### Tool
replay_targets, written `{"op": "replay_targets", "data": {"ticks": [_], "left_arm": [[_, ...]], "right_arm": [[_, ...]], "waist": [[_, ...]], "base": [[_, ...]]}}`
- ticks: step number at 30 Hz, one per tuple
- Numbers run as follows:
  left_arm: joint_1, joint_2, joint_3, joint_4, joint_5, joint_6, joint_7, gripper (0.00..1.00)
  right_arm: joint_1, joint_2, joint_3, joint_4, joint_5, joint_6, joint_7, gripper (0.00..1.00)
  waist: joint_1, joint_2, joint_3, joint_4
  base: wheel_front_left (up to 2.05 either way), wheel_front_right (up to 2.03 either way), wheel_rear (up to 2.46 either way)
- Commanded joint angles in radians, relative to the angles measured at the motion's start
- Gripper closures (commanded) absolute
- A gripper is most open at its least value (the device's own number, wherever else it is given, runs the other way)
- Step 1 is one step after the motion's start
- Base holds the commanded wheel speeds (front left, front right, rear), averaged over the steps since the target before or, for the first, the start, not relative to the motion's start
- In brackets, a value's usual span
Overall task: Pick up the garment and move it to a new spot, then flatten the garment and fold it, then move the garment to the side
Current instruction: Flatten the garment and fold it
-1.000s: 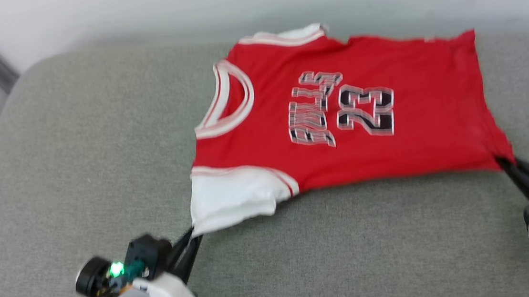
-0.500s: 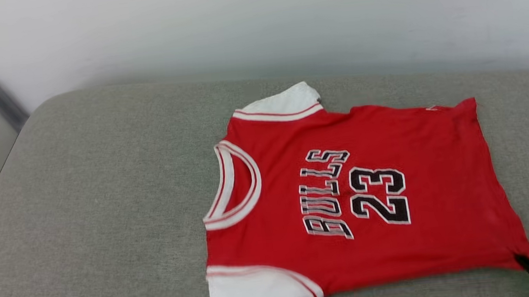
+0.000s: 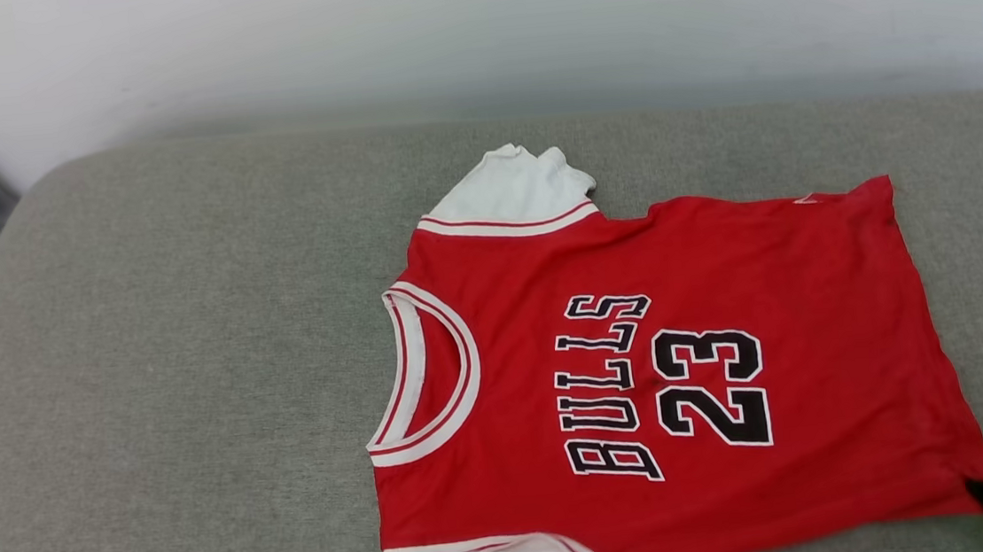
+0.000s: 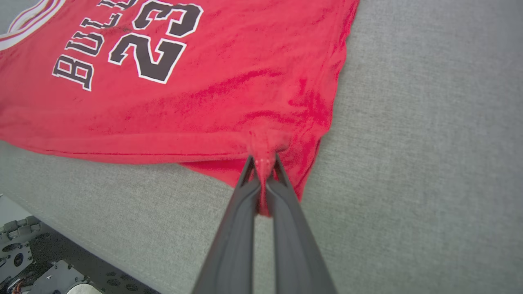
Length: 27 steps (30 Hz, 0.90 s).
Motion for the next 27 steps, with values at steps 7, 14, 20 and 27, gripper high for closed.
{"op": "replay_targets", "data": {"ticks": [7, 14, 20, 27], "left_arm": [[-0.157, -0.018, 0.054, -0.011, 0.035, -0.004, -0.007, 1.00], [-0.319, -0.024, 0.085, 0.034, 0.059, -0.039, 0.023, 1.00], [-0.428, -0.045, 0.084, 0.109, 0.071, -0.067, 0.055, 1.00], [-0.499, -0.081, 0.074, 0.220, 0.066, -0.097, 0.062, 1.00]], "right_arm": [[-0.025, 0.018, -0.103, -0.101, -0.009, -0.001, 0.065, 1.00], [-0.130, 0.040, -0.144, -0.093, -0.070, -0.001, 0.108, 1.00], [-0.229, 0.050, -0.121, -0.063, -0.120, -0.001, 0.144, 1.00], [-0.323, 0.068, -0.067, -0.001, -0.158, -0.001, 0.168, 1.00]], "waist": [[0.0000, -0.0001, 0.085, -0.019], [0.0000, -0.0001, 0.177, -0.037], [0.0000, -0.0001, 0.247, -0.045], [0.0000, -0.0001, 0.293, -0.043]], "base": [[0.00, 0.00, 0.00], [0.00, 0.00, 0.00], [0.00, 0.00, 0.00], [0.00, 0.00, 0.00]]}}
